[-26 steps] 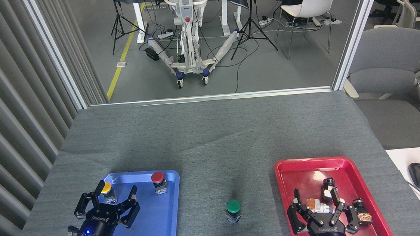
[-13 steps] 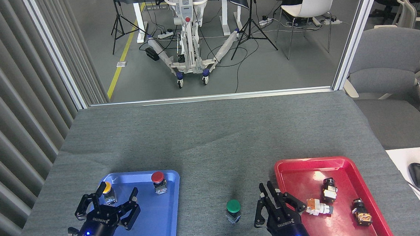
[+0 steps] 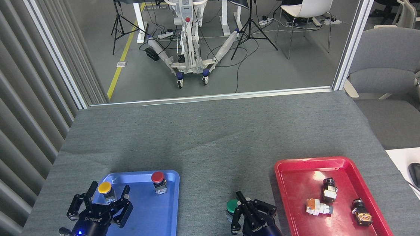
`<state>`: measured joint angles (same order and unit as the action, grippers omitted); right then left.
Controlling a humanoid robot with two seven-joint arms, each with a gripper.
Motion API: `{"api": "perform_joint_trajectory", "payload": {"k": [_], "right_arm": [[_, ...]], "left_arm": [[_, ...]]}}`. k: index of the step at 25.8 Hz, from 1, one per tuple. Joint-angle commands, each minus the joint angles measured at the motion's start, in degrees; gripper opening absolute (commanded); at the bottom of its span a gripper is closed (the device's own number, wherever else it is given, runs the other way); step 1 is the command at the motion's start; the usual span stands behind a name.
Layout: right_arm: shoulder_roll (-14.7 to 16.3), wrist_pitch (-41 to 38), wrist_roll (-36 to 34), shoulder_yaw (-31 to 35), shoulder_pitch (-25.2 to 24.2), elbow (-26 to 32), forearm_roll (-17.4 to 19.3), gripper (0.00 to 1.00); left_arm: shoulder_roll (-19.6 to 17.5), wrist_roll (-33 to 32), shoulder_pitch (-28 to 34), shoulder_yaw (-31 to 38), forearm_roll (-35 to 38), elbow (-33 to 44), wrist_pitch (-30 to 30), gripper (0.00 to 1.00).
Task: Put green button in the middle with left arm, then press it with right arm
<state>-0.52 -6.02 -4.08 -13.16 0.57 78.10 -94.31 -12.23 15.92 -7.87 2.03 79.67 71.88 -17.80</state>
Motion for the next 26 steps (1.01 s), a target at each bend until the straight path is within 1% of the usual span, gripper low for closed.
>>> {"api": "perform_joint_trajectory", "payload": {"k": [1, 11, 15, 18, 22, 25, 26], "right_arm": [[-0.2, 0.1, 1.1, -1.2, 1.4, -2.0, -0.3, 0.0], [-0.1, 0.0, 2.9, -2.1, 1.6, -3.8, -0.3, 0.0], [0.3, 0.0, 4.3, -1.9, 1.1, -4.3, -0.2, 0.0], [0.3, 0.1, 4.3, -1.8, 0.5, -4.5, -0.1, 0.0], [0.1, 1.8, 3.2, -2.0, 0.4, -3.3, 0.4, 0.0], [-0.1, 4.2, -1.0, -1.7, 0.4, -1.0, 0.8, 0.0], [-0.2, 4.9, -1.8, -1.5, 0.4, -0.1, 1.0, 0.12]], "left_arm": [[-0.1, 0.0, 0.0, 0.5, -0.1, 0.0, 0.0, 1.0], [-0.8, 0.0, 0.0, 0.9, -0.1, -0.3, 0.1, 1.0], [-0.9, 0.0, 0.0, 1.0, 0.0, -2.7, 0.0, 1.0], [-1.3, 0.0, 0.0, 1.0, -0.1, -2.8, 0.0, 1.0], [-1.2, 0.0, 0.1, 1.0, -0.1, -2.8, 0.0, 1.0], [-1.2, 0.0, 0.1, 1.0, -0.1, -2.8, 0.0, 1.0], [-1.3, 0.0, 0.1, 1.0, -0.1, -2.8, 0.0, 1.0]]}}
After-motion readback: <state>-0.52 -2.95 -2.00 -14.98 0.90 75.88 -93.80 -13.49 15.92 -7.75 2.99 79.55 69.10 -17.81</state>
